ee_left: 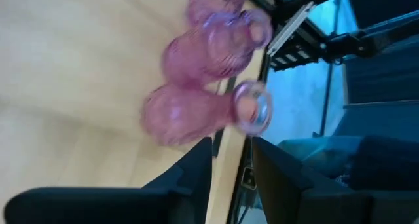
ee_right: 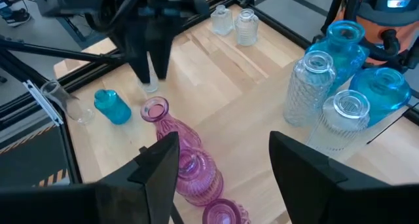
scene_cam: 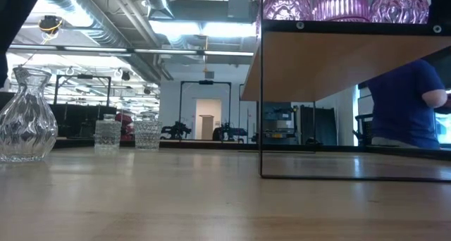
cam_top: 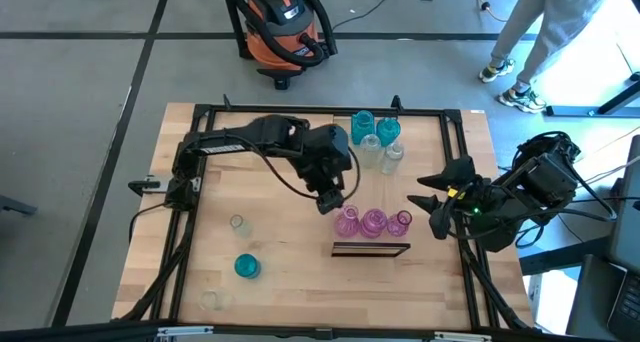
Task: Sort vases onto shelf
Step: Put the transparent vase on the shelf aligned with the other transparent vase
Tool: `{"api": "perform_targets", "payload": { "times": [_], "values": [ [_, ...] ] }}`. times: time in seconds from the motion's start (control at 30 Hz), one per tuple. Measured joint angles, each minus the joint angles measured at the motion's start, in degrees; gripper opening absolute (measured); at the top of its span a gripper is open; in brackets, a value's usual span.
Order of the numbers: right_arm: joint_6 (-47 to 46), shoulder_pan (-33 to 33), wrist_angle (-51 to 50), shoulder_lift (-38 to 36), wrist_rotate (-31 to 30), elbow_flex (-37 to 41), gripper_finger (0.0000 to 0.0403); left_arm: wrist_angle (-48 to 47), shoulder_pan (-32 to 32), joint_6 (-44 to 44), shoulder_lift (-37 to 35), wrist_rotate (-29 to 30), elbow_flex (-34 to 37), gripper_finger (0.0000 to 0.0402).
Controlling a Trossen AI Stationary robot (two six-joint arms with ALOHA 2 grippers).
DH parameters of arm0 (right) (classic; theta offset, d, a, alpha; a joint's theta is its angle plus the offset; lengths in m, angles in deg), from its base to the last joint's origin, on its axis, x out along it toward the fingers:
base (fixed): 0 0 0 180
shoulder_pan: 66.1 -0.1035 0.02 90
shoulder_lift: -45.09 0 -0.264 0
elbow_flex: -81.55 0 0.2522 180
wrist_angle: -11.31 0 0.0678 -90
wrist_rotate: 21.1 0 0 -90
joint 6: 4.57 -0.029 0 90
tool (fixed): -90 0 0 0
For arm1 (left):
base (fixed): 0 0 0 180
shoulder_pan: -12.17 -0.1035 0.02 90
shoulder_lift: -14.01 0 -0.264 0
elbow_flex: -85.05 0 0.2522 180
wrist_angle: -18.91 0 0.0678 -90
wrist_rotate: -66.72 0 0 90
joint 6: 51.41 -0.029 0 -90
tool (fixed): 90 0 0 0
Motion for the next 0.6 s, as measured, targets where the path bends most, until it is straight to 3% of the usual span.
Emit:
{"api": "perform_targets", "payload": {
  "times": [0.27,0.43,0.6],
  "values": [
    [0.01,0.00,0.00,0.00,-0.16,0.00,0.0218,-18.69,1.41,-0.71,-4.17,7.59,0.12,0.0101],
    [0.44,0.00,-0.03,0.00,-1.60,0.00,0.0218,-17.72,7.46,-0.49,-7.07,7.35,4.26,0.0098],
    [1.17,0.00,-0.06,0.00,-1.94,0.00,0.0218,-17.57,11.98,6.94,-12.95,11.96,16.37,0.0084]
  ]
}}
